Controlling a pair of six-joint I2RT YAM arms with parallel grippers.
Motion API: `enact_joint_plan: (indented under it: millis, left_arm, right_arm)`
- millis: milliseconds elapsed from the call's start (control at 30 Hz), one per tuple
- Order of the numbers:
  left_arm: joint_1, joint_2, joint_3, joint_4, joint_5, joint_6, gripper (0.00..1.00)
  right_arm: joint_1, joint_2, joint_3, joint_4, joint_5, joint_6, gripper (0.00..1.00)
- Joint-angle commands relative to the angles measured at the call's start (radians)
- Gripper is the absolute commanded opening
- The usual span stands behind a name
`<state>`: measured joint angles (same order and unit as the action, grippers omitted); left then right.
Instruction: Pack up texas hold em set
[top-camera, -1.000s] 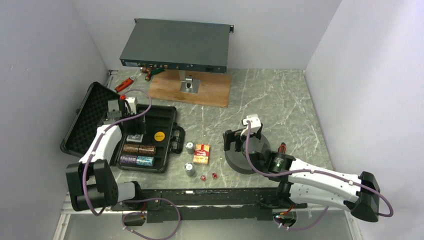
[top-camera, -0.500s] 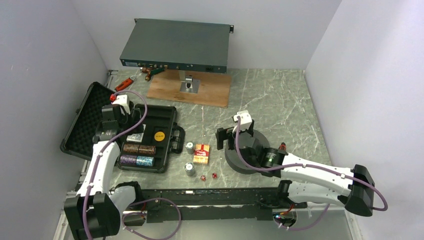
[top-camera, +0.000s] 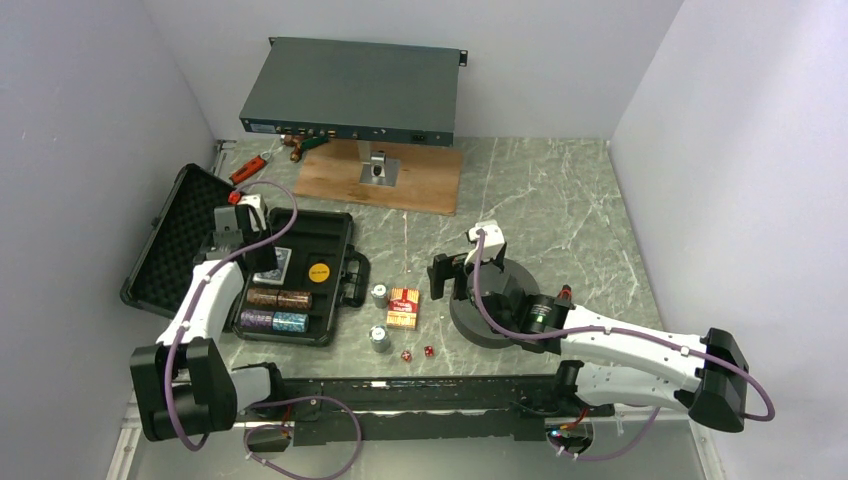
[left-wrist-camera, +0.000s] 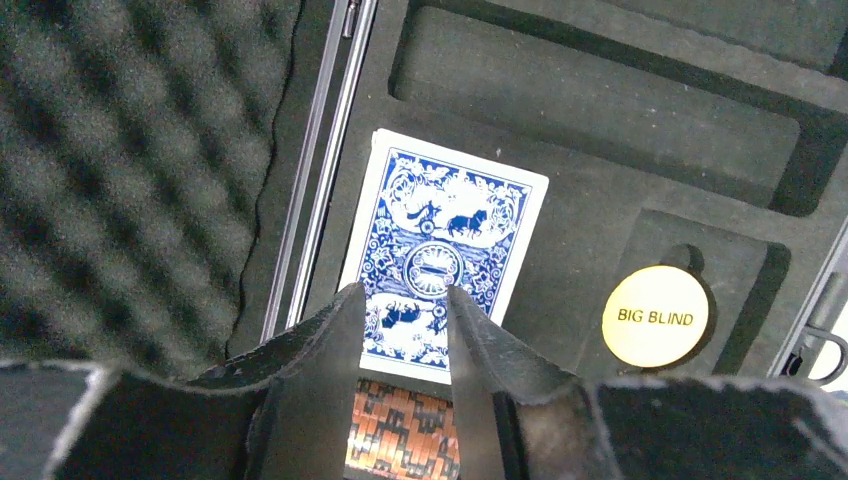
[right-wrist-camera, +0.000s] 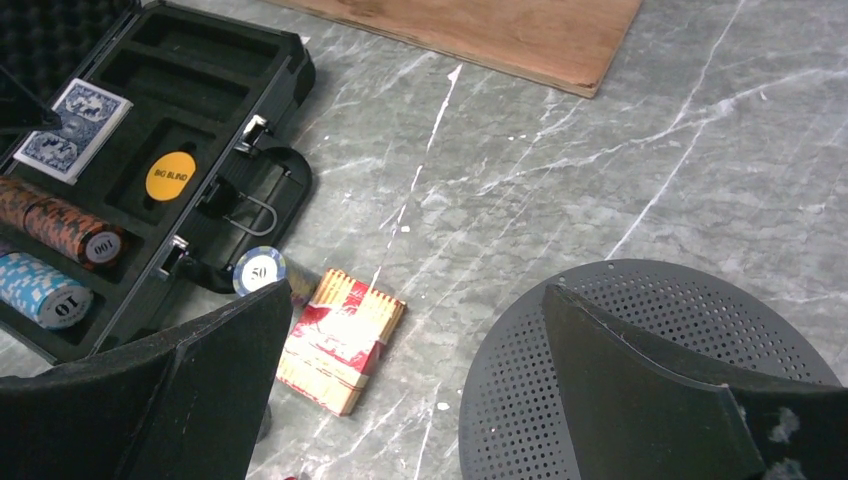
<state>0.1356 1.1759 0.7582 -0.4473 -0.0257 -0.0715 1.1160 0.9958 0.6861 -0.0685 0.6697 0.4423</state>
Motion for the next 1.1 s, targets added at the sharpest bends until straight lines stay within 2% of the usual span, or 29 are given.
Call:
enact_joint_plan:
  millis: [0,167,433,500,633,800,933,1067]
  left_arm:
    - [0.008,0.041,0.058,0.005,-0.029,0.011,0.41]
    - [0.02,0.1,0.097,0.031,0.047,0.031,0.34]
    - [0.052,0.185,0.098,-0.025,0.027,0.007,0.37]
    - [0.052,0.196,0.08,-0.031,0.06,0.009,0.37]
    - [0.05,0.176,0.043,-0.033,0.058,0.019,0.37]
    - [0.05,0.132,0.068,-0.04,0.054,0.021,0.37]
    - [0.05,0.007,0.051,-0.001,0.059,0.022,0.43]
    - [0.04,-0.14,0.024,0.036,0.069,0.026,0.58]
  right_arm:
    - [0.001,0.003,0.028,0.001,-0.015,0.021,1.0]
    - [0.001,-0.024,-0.004,0.031,-0.026,0.018,1.0]
    - [0.001,-0.048,-0.019,0.031,-0.013,0.009,1.0]
    - [0.001,-0.052,-0.028,0.039,-0.01,0.005,1.0]
    - [0.001,-0.057,-0.024,0.026,0.005,0.004,1.0]
    - [0.0,-0.071,-0.03,0.021,0.014,-0.001,1.0]
    - [0.001,-0.076,-0.008,-0.02,0.02,-0.006,1.0]
    - [0.0,-0.079,0.015,-0.056,0.001,-0.008,1.0]
